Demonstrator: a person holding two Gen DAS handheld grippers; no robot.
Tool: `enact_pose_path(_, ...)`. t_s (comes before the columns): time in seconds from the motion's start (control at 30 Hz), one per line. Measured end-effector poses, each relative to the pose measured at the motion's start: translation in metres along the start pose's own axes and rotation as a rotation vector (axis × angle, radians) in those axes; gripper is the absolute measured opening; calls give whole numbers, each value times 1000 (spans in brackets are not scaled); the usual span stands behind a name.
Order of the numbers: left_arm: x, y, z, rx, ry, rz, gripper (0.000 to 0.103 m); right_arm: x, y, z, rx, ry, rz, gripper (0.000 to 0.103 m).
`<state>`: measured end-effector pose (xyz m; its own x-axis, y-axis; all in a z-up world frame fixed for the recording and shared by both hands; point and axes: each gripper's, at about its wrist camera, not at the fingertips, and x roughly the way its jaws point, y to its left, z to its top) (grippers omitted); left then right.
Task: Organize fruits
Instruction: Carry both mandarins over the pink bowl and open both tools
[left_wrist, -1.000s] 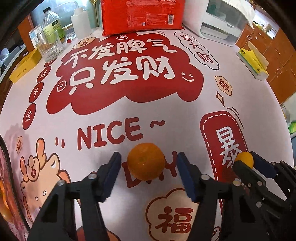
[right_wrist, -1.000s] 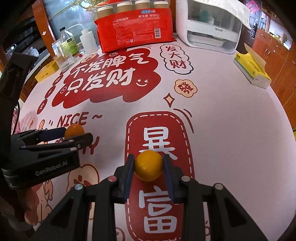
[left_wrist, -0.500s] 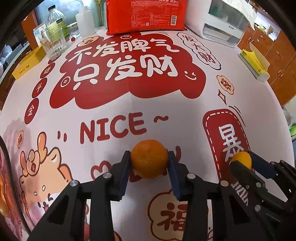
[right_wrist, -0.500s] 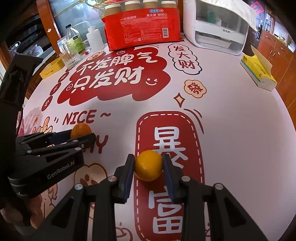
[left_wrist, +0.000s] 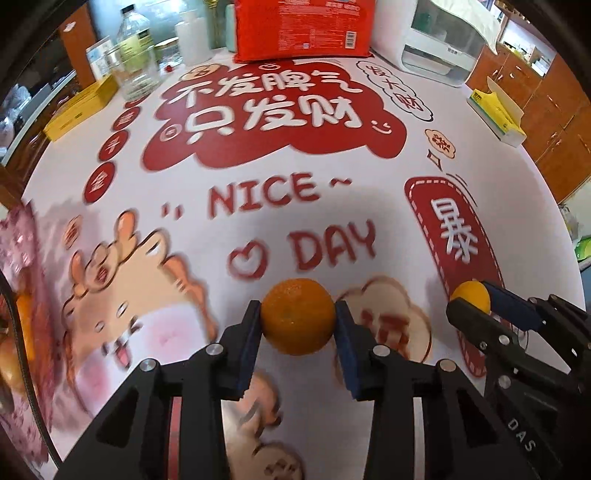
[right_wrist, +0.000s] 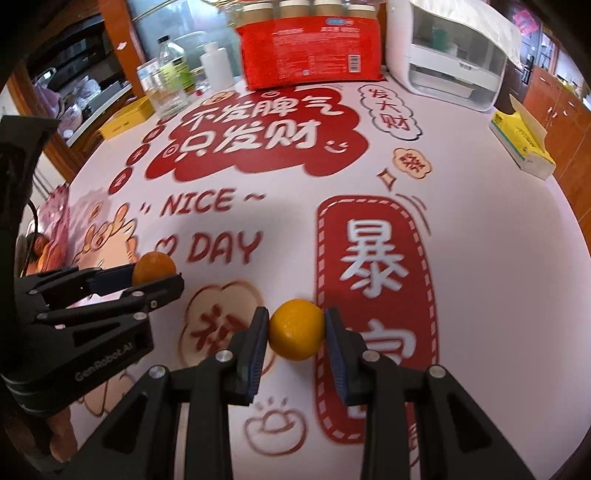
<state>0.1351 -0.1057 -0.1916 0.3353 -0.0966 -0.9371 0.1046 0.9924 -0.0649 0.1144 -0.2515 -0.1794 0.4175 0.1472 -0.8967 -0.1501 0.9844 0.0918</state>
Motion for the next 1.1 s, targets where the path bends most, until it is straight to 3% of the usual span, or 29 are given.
enact_pose_path(0.23,-43,41,-36,-21,-1,19,37,-19,46,-13,-72,8,47,31)
enact_pose_path(0.47,-91,98,-58,-84,-36,53,37,-43,120,-11,-194,-25,116,31)
enact_pose_path(0.87,-160,208,-68,-172,-138,132,37,-77,253,9,-376,-120,189,31)
enact_pose_path(1.1,-176,262,-66,-175,-167,156,37,-79,308,23,-384,-155,199,31)
